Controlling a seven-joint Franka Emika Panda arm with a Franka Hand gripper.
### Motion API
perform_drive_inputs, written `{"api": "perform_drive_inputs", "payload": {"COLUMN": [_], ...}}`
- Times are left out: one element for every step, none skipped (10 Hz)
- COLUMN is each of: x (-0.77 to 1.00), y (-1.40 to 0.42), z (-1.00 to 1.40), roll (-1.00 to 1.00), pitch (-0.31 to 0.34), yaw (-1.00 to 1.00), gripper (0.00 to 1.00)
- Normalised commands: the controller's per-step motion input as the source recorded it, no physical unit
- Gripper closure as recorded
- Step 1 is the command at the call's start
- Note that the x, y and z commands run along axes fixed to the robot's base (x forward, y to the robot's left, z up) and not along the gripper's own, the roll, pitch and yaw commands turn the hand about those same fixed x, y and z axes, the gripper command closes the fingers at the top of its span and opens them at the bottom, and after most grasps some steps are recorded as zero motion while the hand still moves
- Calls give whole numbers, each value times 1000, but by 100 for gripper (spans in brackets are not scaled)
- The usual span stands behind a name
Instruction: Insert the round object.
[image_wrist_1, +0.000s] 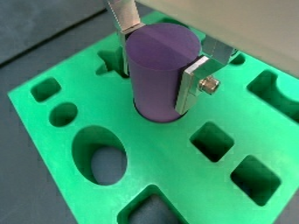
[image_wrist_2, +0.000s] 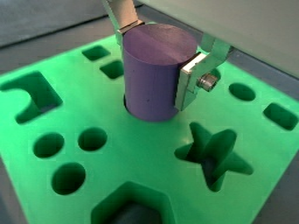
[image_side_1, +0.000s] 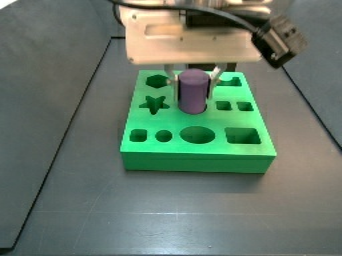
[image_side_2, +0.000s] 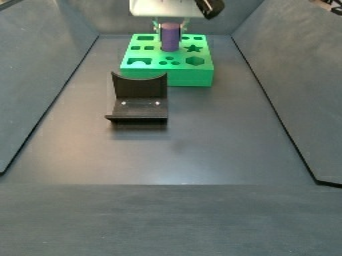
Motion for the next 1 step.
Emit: {"api": "perform_drive_inputs", "payload": {"x": [-29], "y": [-40], "z": [-29], "roll": [7], "pitch": [-59], "yaw": [29], "gripper": [100]}}
